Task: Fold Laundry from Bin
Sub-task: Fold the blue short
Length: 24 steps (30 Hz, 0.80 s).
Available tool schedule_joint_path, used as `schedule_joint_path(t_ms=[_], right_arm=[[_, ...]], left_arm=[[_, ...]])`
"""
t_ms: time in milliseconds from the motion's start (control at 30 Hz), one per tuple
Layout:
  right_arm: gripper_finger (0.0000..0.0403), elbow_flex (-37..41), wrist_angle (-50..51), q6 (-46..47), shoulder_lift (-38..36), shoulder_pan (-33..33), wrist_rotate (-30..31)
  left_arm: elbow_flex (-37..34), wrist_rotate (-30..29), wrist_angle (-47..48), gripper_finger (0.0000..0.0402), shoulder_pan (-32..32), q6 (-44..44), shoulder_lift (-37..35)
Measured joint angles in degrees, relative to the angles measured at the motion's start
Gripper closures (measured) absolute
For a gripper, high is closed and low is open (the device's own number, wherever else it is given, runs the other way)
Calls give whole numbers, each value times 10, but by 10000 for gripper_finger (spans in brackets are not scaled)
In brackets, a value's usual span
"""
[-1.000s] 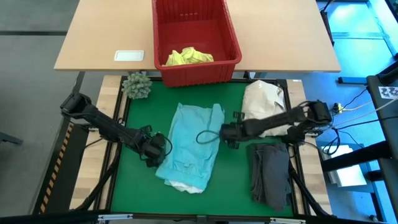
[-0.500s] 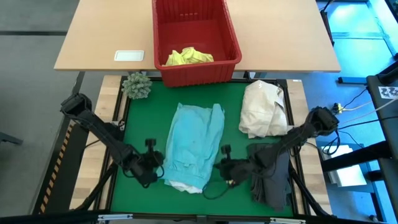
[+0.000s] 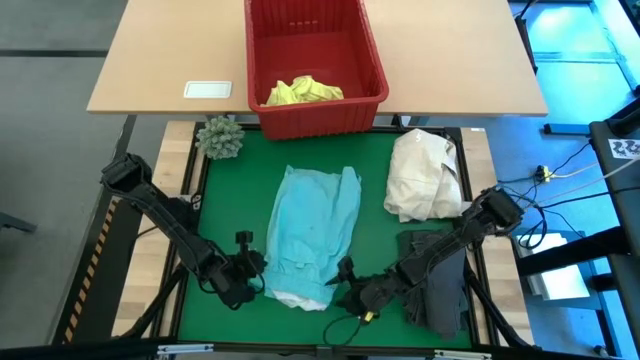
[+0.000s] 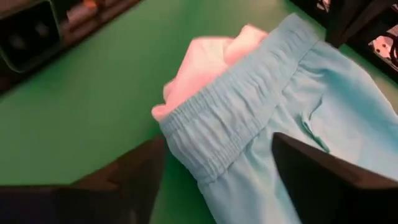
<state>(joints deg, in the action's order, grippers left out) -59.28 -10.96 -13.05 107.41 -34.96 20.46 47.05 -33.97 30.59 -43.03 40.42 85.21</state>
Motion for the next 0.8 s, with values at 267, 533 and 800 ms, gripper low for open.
schedule_joint_path(t_ms=[267,533,800], right_arm=[[12,-47,4,-77,75,0,50],[44,-82,-1,-126,134,0,137],[204,-96,6,-79,141,1,143]], left_arm=[[0,-3,-7,402,2,15,0],[0,-12,-23,401,5,16,0],[0,-14,-27,401,7,8,0]])
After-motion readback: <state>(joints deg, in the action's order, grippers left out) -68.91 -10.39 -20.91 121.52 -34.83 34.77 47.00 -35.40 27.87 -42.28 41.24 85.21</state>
